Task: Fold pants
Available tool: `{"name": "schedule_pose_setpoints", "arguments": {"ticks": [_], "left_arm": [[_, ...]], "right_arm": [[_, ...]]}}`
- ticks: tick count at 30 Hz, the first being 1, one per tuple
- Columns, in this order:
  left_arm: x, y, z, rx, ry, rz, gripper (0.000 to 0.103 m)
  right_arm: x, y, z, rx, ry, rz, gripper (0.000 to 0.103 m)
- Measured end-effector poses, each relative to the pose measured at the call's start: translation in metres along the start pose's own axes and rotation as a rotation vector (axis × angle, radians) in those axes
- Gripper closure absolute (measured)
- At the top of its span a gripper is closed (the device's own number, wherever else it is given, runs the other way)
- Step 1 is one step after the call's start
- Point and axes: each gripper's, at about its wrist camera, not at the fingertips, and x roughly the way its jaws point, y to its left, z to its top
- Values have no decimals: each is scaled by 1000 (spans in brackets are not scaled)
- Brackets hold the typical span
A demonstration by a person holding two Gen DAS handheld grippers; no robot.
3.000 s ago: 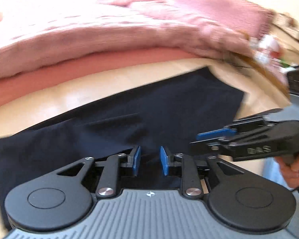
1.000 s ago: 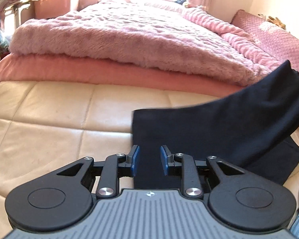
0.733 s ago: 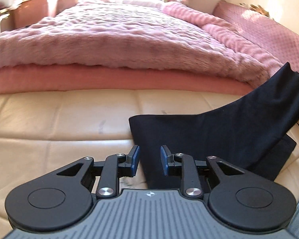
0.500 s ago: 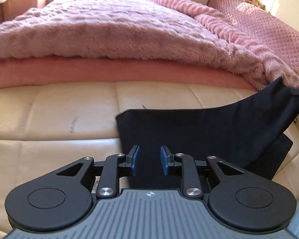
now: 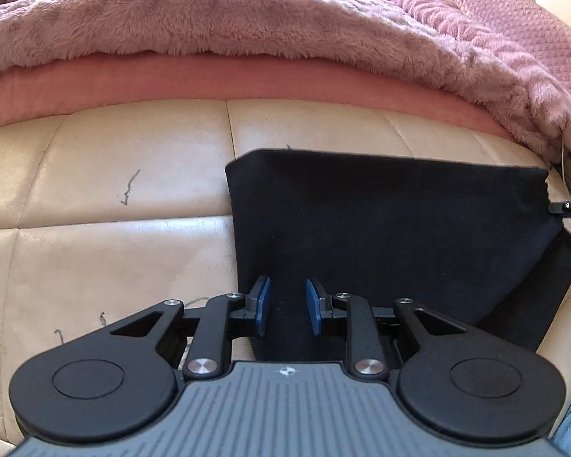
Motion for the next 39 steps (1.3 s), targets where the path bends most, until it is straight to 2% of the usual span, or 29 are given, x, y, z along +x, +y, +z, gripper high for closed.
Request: {"name": "schedule_pose_setpoints", "arguments": {"ticks": [3, 4, 7, 9, 14, 17, 21, 23, 25, 26, 27, 28, 30, 32, 33, 34, 36, 39], "left_arm": [[-5, 8, 12, -24, -48, 11, 75], [-4, 12, 18, -38, -56, 18, 75], [4, 24, 35, -92, -81, 14, 75], [10, 27, 46, -120, -92, -4, 75], [34, 18, 60, -73, -77, 2, 75], [55, 18, 64, -60, -54, 78, 75], [64, 11, 65, 24, -75, 133, 75], [64, 10, 69, 29, -79, 156, 76], [56, 15, 70, 4, -97, 195, 82], [50, 20, 69, -20, -101, 200, 82], [42, 26, 66, -53, -97, 180, 82], [35, 33, 62, -84, -94, 156, 82], [19, 46, 50, -161, -84, 89, 82], [7, 55, 34, -247, -62, 5, 75], [4, 55, 27, -269, -51, -13, 70], [1, 54, 19, -276, -41, -21, 70], [-3, 45, 3, -235, -22, -16, 70], [-7, 23, -17, -136, 24, 41, 70]], "right_arm": [[-13, 12, 2, -85, -53, -156, 93], [-18, 15, 3, -104, -75, -150, 93], [-27, 30, 8, -124, -123, -34, 93], [-20, 41, 12, -152, -133, -9, 93], [17, 44, 23, -130, -110, -61, 95], [27, 36, 25, -114, -112, -83, 103], [33, 32, 25, -105, -123, -102, 103], [30, 31, 23, -105, -127, -106, 103], [27, 33, 23, -106, -138, -124, 103], [23, 34, 22, -109, -148, -145, 97], [19, 34, 21, -108, -160, -158, 87], [14, 32, 19, -99, -166, -155, 69], [4, 24, 13, -85, -176, -147, 55], [-4, 12, 6, -69, -173, -133, 47], [-7, 4, 2, -45, -161, -109, 37], [-9, -4, -2, -18, -151, -84, 32], [-15, -17, -11, 26, -145, -58, 32], [-14, -31, -22, 75, -98, -29, 31]]}}
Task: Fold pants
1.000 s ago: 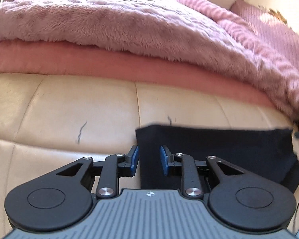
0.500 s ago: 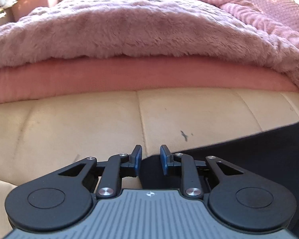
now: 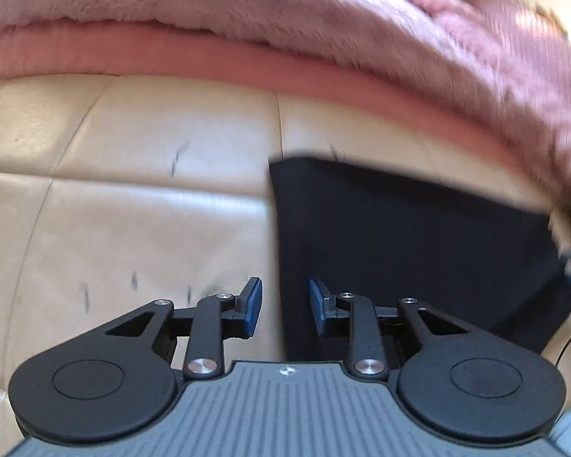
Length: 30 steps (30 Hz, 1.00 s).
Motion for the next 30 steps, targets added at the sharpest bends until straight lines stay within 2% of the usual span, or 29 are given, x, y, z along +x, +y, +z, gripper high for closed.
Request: {"name": "schedule_pose_setpoints", "arguments": {"ticks": [3, 6, 7, 10, 14, 19, 21, 23, 26, 27, 30], "left_arm": [[-4, -12, -14, 68, 30, 38, 70], [-5, -24, -20, 187, 34, 125, 69], [-4, -27, -20, 221, 42, 165, 69], [-5, -30, -22, 294, 65, 244, 69], [-3, -22, -22, 374, 89, 361, 72], [1, 2, -11, 403, 117, 454, 73], [0, 11, -5, 389, 123, 464, 73], [-7, 11, 1, 368, 96, 455, 73], [-24, 4, 9, 317, 28, 395, 73], [-29, 1, 12, 292, 9, 360, 73], [-40, -13, 13, 225, -19, 208, 73]], "right_arm": [[1, -1, -11, -14, 12, 11, 34], [-1, 4, -21, -54, 3, -1, 53], [-3, 5, -24, -58, 1, -2, 54], [-8, 10, -34, -52, 13, -18, 57], [-22, 22, -58, -62, 72, -4, 58], [-49, 41, -115, -45, 154, 53, 60], [-61, 44, -134, -37, 160, 90, 60], [-70, 42, -138, -4, 155, 137, 60], [-77, 31, -132, 29, 131, 177, 44], [-76, 25, -127, 48, 133, 189, 38], [-59, 2, -111, 176, 161, 264, 40]]}}
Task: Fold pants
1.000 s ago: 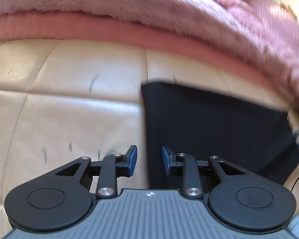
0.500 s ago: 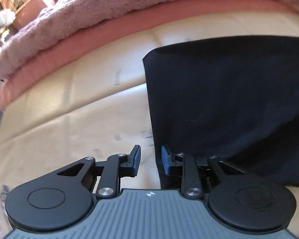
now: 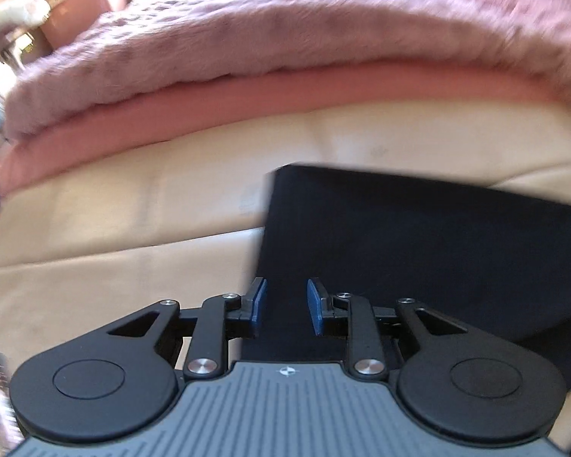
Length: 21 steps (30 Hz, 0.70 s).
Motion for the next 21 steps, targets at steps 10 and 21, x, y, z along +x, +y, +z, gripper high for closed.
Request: {"name": "schedule_pose_setpoints", "arguments": {"ticks": [10, 21], "left_arm": [[-4, -47, 1, -17, 26, -148, 73], [7, -69, 4, -10, 53, -226, 73]], "right_arm": [[27, -20, 23, 54, 130, 141, 42], [43, -20, 30, 57, 172, 220, 39]]}}
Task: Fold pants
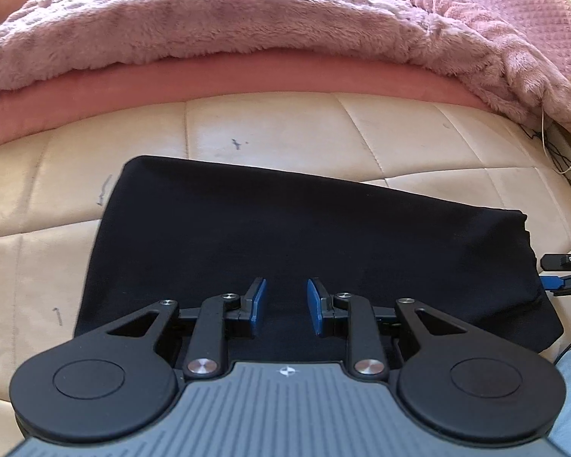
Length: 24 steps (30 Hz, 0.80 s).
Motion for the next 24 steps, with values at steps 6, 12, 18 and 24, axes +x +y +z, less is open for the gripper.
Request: {"name": "schedule_pose_setpoints", "arguments": {"ticks": [6, 12, 18, 24], "left_arm": [[2, -2, 1, 1, -4, -23, 73], [16, -1, 10, 20, -21, -50, 73], [35, -17, 17, 124, -39, -99, 82], [59, -47, 17, 248, -22, -171, 83]], "right_arm": [[19, -6, -2, 40, 44, 79, 65], [14, 0, -5, 11, 36, 29, 89], [-9, 46, -4, -94, -11, -5, 91], [-30, 97, 3, -139, -56, -65, 91]]}}
